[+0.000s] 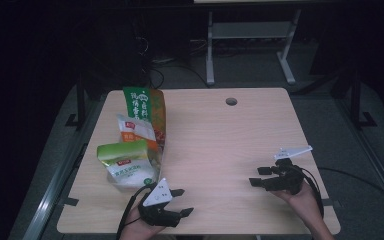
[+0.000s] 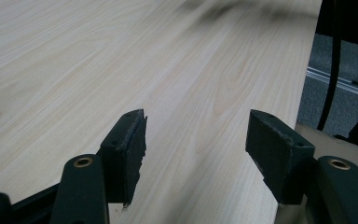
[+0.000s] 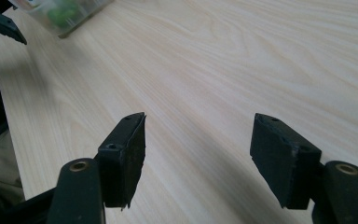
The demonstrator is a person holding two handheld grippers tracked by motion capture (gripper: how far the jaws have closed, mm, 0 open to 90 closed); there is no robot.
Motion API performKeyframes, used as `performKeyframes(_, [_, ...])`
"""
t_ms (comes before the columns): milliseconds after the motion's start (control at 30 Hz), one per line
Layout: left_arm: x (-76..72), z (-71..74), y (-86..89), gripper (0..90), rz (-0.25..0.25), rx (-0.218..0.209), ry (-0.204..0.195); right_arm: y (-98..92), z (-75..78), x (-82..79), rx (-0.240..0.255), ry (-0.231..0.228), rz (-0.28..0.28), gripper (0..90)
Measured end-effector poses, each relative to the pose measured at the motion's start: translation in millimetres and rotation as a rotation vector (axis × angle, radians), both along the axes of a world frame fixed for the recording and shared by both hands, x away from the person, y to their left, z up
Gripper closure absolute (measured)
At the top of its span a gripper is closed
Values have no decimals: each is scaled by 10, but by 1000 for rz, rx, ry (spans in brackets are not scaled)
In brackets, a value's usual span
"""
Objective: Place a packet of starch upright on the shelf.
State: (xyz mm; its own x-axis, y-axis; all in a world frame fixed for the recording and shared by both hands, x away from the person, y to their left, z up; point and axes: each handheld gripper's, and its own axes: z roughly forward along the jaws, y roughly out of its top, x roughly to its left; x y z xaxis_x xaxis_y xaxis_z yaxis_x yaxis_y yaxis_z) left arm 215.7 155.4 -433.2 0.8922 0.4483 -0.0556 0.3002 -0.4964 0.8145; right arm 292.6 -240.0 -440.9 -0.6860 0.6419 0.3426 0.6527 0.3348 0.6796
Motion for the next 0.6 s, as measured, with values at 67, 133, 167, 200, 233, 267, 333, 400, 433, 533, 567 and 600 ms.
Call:
performKeyframes(67, [0, -1, -1, 374, 0, -1, 1, -16, -13, -34, 0, -2, -5, 342])
performKeyframes(133, [1, 0, -1, 374, -1, -1, 1, -33, -20, -71, -3, -2, -8, 338])
performKeyframes(167, [2, 1, 0, 374, -1, -2, 2, -42, -29, -87, -4, -11, -8, 336])
performKeyframes(200, [3, 0, 0, 375, 1, -5, 3, -47, -32, -105, -5, -10, -11, 333])
performKeyframes(233, [4, -2, 0, 374, 2, -8, 4, -51, -30, -126, -6, -9, -17, 330])
performKeyframes(267, [6, -3, 2, 374, 2, -9, 5, -62, -33, -146, -6, -18, -15, 329])
performKeyframes(333, [9, -5, 2, 374, 3, -10, 9, -77, -42, -182, -5, -24, -20, 321])
performKeyframes(400, [11, -3, -1, 373, 2, -12, 10, -87, -56, -220, -2, -32, -32, 307])
performKeyframes(433, [11, -3, -3, 372, 3, -13, 11, -91, -63, -242, -1, -36, -38, 303])
performKeyframes(533, [15, 0, -10, 370, 1, -15, 12, -110, -70, -304, -17, -64, -58, 292])
performKeyframes(567, [18, 0, -16, 369, -1, -15, 14, -127, -58, -328, -19, -73, -62, 292])
performKeyframes(600, [22, 1, -19, 368, -2, -15, 14, -140, -38, -355, -21, -86, -67, 291])
